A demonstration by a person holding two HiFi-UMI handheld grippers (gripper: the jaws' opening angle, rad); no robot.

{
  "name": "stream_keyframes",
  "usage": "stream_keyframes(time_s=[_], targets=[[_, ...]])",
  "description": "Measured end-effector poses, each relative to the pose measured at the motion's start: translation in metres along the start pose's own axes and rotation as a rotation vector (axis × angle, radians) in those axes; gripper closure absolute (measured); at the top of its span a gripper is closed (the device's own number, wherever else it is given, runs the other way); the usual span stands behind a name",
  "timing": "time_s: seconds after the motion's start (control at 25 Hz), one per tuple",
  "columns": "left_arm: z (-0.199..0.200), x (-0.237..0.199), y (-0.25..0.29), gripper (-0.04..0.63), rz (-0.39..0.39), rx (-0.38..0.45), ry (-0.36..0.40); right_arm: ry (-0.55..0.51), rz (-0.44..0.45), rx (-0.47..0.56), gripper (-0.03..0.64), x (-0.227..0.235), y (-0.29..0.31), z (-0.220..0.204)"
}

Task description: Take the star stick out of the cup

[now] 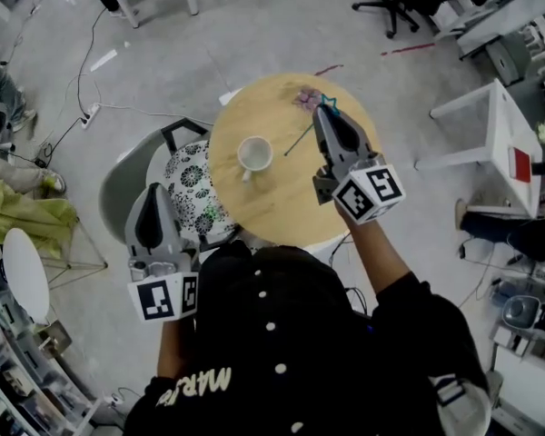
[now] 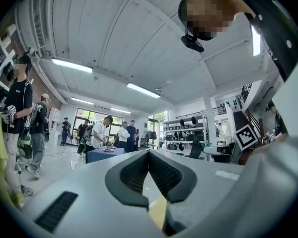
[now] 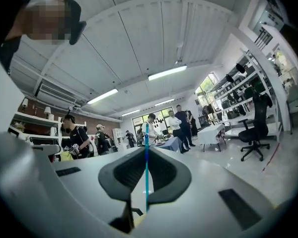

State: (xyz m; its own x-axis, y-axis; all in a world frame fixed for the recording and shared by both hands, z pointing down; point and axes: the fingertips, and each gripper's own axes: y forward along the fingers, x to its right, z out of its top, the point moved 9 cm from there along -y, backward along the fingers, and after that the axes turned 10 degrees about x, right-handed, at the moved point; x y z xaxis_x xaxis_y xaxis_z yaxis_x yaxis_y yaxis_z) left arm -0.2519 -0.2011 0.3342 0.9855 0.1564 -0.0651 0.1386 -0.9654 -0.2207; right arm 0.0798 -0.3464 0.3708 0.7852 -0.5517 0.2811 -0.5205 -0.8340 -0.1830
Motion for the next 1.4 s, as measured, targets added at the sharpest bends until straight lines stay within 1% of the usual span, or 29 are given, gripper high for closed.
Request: stream_keyframes(time_s=[0.24,0.4,0.64,0.76,1.0,1.4], targets=[[0.007,0.008,0.005,0.591,-0.016,0.029,0.0,-0.034,-0.039,0.081,0.601,0.002,-0.039,0.048],[0.013,0.011,0.008,0.591,-0.027,0.045,0.006,-0.058,-0.073,0.119,0.601,0.002,-0.063,0.072],[0.021,0.014,0.013,0.591,-0.039,0.054,0.016,-0.125,-0.128,0.164,0.601,0.003,-0.094,0.101],[0.025,0.015,0.016,0.591,-0.049,0.058,0.025,-0.165,-0.148,0.178,0.601,0.003,-0.105,0.109],[0.029,0.016,0.023,0.591,-0.063,0.065,0.037,-0.191,-0.18,0.198,0.601,0.006,-0.117,0.115],[0.031,0.017,0.029,0.591,-0.07,0.064,0.034,-0.194,-0.19,0.185,0.601,0.004,-0.112,0.112]])
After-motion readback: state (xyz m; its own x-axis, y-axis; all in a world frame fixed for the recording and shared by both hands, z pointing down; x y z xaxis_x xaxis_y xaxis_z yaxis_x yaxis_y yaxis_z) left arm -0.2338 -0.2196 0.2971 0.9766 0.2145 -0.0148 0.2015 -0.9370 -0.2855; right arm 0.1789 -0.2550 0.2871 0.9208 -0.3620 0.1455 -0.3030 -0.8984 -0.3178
